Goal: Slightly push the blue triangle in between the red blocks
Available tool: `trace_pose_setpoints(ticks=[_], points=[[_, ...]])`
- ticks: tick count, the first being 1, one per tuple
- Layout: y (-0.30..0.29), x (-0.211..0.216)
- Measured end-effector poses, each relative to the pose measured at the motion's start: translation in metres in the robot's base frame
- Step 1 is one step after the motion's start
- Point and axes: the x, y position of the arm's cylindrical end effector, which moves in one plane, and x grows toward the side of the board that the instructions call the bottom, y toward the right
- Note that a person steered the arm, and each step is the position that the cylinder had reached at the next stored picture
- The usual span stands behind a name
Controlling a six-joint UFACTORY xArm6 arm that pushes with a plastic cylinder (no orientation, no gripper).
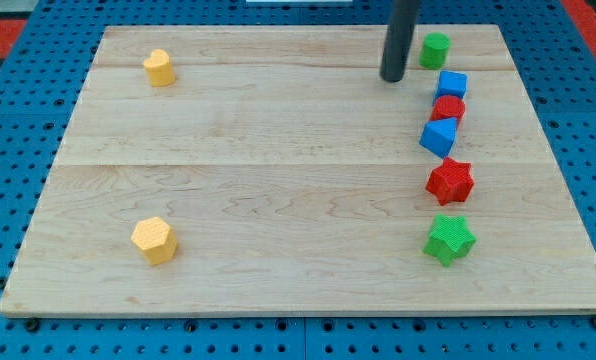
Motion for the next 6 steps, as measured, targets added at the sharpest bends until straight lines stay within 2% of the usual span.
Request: trace_pose_setpoints(ticks=[1,2,5,6], points=[[-0.024,0.051],[0.014,0.074],[0.047,0.119],[0.022,0.132]])
